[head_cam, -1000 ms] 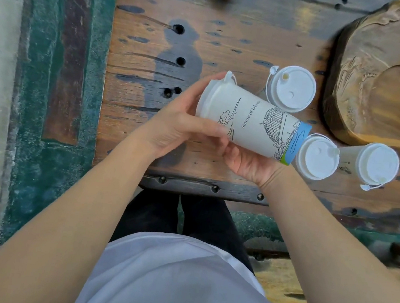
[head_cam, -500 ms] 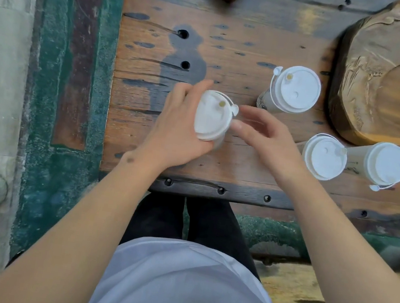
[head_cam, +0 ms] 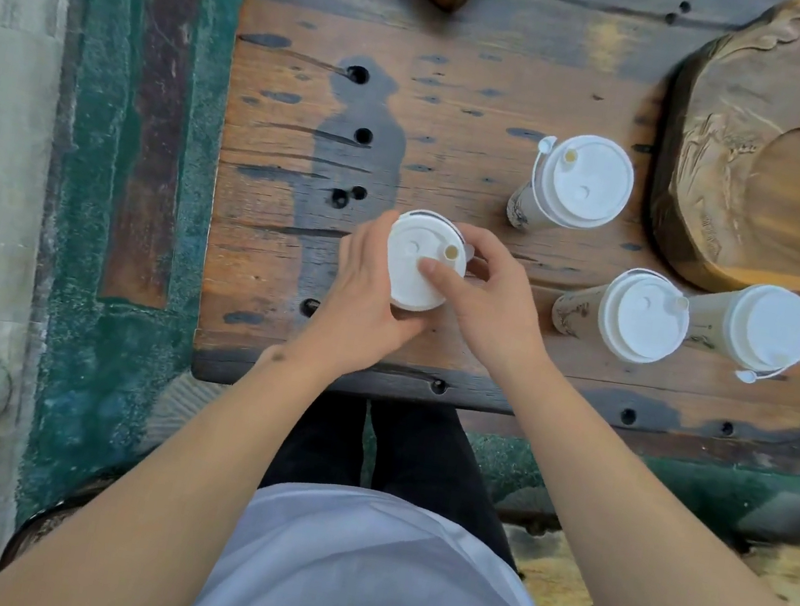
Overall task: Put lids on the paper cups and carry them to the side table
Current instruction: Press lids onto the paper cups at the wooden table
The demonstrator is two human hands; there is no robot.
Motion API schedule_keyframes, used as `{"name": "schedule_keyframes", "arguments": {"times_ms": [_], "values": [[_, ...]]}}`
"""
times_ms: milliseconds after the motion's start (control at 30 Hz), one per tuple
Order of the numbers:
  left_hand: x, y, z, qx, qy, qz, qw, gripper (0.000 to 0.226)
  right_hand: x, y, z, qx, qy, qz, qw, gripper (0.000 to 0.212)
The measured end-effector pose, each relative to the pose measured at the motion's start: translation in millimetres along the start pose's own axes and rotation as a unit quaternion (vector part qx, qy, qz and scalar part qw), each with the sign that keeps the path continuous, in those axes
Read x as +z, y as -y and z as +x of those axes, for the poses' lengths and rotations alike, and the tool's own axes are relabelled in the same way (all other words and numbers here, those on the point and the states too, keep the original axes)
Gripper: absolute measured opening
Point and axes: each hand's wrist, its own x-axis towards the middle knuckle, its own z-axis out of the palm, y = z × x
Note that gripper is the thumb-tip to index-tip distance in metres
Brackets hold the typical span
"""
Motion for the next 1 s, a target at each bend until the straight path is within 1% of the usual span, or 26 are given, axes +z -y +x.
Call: {"name": "schedule_keyframes", "arguments": {"times_ms": [100,167,267,333,433,533,633,700,767,800,833,900,933,967,1000], "values": [[0,2,1,-0.011,-0.003,-0.016,1.0,0.097,4,1,3,-0.022,-0.006,-0.022,0.999,0.035],[-1,2,2,-0.012,-0.001,-0.019,1.0,0.097,5,2,5,-0.022,-0.001,-0.014,1.0,0.031],[-2,0,8,-0.012,0.005,-0.022,1.0,0.096,2,4,8,0.007,0.004,0.018,1.0,0.031],[-2,-2,14,-0.017,0.012,-0.026,0.999,0.093,0,4,11,0.03,-0.007,0.022,0.999,0.032],[-2,-3,21,-0.038,0.02,-0.042,0.998,0.097,-2,3,13,0.063,-0.02,0.039,0.997,0.035],[0,-2,20,-0.04,0.002,-0.077,0.996,0.093,-2,1,11,0.101,-0.026,0.083,0.991,0.039],[3,0,16,-0.053,-0.013,-0.099,0.994,0.097,-2,1,11,0.108,-0.032,0.08,0.99,0.044],[5,-1,15,-0.056,-0.019,-0.107,0.993,0.096,-1,2,10,0.111,-0.03,0.073,0.991,0.047],[8,-2,13,-0.059,-0.031,-0.111,0.992,0.095,0,4,9,0.11,-0.026,0.072,0.991,0.043],[10,-2,12,-0.069,-0.036,-0.117,0.99,0.101,0,6,8,0.109,-0.025,0.065,0.992,0.041],[11,-3,9,-0.087,-0.041,-0.127,0.987,0.112,-2,7,7,0.106,-0.024,0.055,0.993,0.04],[17,-1,3,-0.13,-0.055,-0.159,0.977,0.133,-11,10,-4,0.095,-0.021,0.019,0.995,0.048],[22,-1,-3,-0.152,-0.065,-0.18,0.97,0.138,-20,10,-13,0.083,-0.019,-0.011,0.996,0.052],[28,-2,-10,-0.174,-0.082,-0.199,0.961,0.136,-32,6,-24,0.052,-0.021,-0.056,0.997,0.053],[38,-4,-19,-0.196,-0.11,-0.211,0.951,0.126,-47,0,-36,0.0,-0.027,-0.122,0.992,0.051]]}}
